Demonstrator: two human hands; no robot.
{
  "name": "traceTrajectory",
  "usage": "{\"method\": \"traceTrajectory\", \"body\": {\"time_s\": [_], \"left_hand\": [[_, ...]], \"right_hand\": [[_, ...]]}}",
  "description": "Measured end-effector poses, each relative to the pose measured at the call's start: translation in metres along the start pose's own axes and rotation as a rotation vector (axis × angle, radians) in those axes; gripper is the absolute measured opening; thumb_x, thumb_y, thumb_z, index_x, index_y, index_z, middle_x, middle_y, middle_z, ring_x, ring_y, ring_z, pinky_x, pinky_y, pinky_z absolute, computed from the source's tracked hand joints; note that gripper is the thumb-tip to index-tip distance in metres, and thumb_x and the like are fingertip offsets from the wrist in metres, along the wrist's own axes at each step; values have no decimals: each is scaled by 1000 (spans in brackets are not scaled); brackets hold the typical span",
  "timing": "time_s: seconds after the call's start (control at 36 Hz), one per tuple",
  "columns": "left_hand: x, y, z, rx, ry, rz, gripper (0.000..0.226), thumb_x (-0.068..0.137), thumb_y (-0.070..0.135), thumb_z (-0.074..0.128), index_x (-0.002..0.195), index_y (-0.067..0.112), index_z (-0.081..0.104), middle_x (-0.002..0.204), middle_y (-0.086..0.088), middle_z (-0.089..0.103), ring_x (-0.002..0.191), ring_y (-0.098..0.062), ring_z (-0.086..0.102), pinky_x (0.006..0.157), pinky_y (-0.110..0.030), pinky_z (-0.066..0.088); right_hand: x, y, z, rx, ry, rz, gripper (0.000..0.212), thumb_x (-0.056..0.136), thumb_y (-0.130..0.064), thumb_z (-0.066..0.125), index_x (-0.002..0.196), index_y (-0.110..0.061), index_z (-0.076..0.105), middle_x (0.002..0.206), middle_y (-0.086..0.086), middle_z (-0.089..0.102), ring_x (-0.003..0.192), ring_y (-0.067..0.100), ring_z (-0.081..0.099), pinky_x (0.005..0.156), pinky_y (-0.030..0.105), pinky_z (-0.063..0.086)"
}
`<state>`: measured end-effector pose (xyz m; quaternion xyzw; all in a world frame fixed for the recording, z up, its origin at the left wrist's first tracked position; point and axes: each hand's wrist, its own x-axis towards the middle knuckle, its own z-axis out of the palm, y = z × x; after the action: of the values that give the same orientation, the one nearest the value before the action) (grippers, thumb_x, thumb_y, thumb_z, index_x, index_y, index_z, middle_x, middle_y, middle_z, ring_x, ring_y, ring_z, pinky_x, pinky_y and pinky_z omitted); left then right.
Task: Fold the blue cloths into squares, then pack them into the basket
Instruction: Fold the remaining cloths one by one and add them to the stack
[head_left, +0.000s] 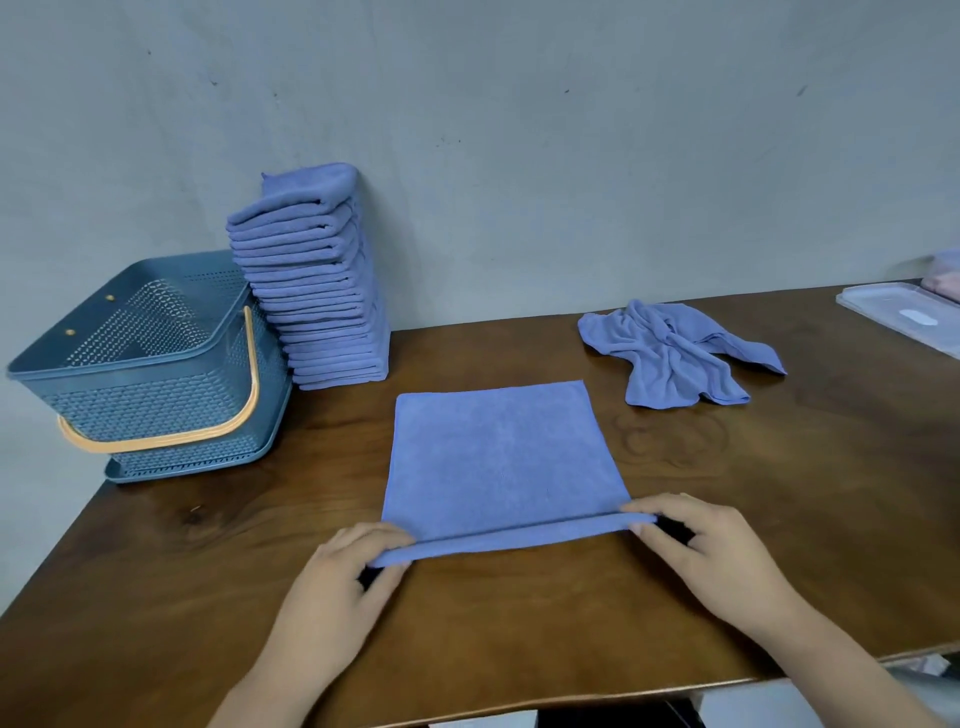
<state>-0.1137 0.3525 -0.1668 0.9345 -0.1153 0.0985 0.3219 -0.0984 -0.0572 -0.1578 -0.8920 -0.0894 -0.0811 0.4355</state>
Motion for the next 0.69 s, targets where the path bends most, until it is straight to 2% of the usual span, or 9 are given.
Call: {"method": "traceTrajectory", "body": {"time_s": [0.11,0.19,0.28,0.39,0.47,0.53,0.61,0.64,0.69], "left_hand": [[-3,11,-8,-165,-5,-105,26,98,24,74,105,49,78,109,24,74,110,-6,67,93,-21,48],[-5,16,-10,-270,-3,-161,27,96,24,76,103,50,79,106,21,75,106,-6,69,92,-24,50],[-6,19,-12,-304,-9,-176,27,95,22,77,101,48,81,102,17,76,101,-9,69,89,-23,51],[-6,27,-16,-355,-10,-152,23,95,18,77,102,40,82,104,9,77,105,-14,69,91,-22,50],[1,28,-19,-426,-11,-150,16,97,16,75,105,29,81,106,1,77,104,-20,71,94,-33,52],[12,27,-21,-483,-6,-149,8,99,23,76,106,22,80,102,-4,77,97,-21,71,91,-42,51],[39,32,-27,-554,55,-141,20,93,33,70,101,17,78,90,-4,74,90,-28,69,83,-40,48],[50,33,-29,-580,71,-136,23,93,33,68,101,14,77,88,-5,73,88,-28,68,81,-40,46],[75,30,-30,-635,88,-161,30,93,37,68,101,10,74,92,-11,70,87,-24,65,80,-43,45]], "right_hand": [[-1,-7,-1,66,-37,50,24,96,-20,77,106,-42,81,108,-19,76,106,7,71,92,24,52],[-4,-9,-4,131,-38,72,22,97,-17,75,102,-38,81,108,-12,77,105,12,71,94,29,51],[-5,-11,-6,167,-39,64,21,96,-14,75,101,-34,81,105,-7,77,103,17,70,94,32,50],[-3,-15,-7,200,-52,44,20,95,-12,76,99,-30,81,103,-5,75,106,18,67,94,27,49],[7,-18,-8,300,-67,24,15,97,-5,70,98,-18,77,110,3,74,109,22,68,96,30,51],[18,-22,-9,392,-60,38,12,100,-3,64,96,-11,73,109,5,75,107,25,69,94,30,52],[46,-25,-9,429,-22,52,12,104,-7,59,94,-6,66,91,16,64,89,34,61,86,42,47],[57,-25,-7,447,-3,65,13,105,-10,59,94,-7,65,92,21,60,86,36,58,83,45,45],[81,-24,-3,493,17,114,14,106,-19,60,101,-9,68,102,23,65,96,43,63,87,52,48]]}}
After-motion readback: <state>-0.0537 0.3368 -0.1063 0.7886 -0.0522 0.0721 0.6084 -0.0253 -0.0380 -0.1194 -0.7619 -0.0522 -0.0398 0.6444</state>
